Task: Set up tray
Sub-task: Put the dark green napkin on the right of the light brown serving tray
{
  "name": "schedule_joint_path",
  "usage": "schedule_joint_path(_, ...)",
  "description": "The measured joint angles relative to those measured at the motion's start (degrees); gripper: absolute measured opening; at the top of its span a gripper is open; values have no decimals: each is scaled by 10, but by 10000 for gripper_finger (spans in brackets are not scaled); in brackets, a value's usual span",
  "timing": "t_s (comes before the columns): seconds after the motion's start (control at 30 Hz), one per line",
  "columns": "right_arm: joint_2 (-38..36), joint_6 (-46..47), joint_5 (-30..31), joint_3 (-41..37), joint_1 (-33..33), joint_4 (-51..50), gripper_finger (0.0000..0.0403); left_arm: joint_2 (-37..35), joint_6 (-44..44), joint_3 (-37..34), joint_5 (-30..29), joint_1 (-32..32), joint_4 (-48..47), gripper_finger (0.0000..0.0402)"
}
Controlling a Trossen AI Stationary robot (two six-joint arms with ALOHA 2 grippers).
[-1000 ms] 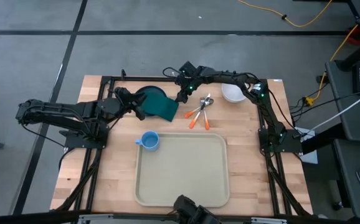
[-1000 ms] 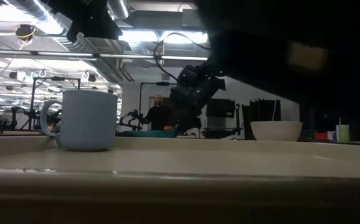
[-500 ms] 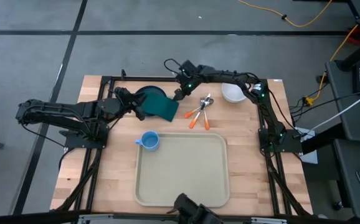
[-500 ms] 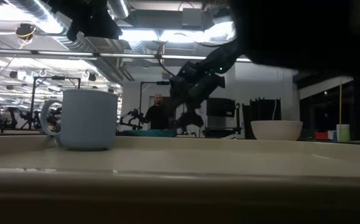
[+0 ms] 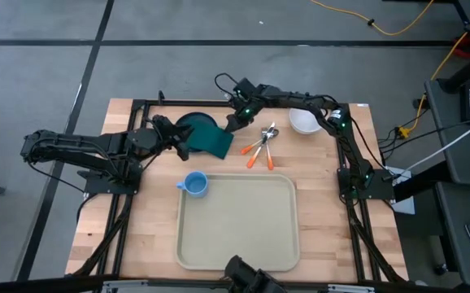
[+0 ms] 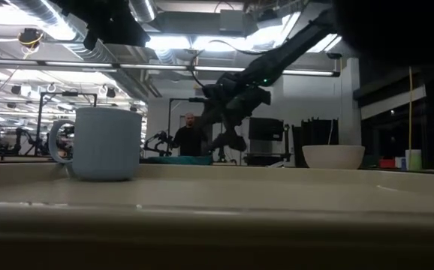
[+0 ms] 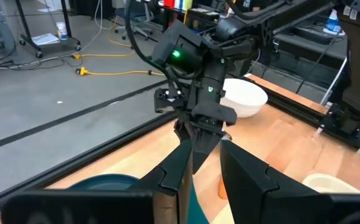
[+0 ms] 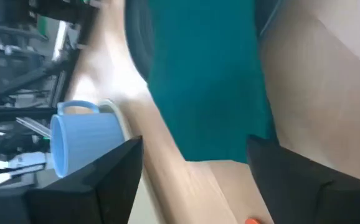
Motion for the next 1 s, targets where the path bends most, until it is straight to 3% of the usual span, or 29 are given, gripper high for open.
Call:
schedule_joint_path(0.53, 0, -5, 21, -1, 20, -37, 287, 0, 20, 0, 28, -1, 0, 77)
schedule_joint_path(1.0, 0, 25, 49, -1, -36, -36, 287, 0, 22, 0, 28, -1, 0, 77)
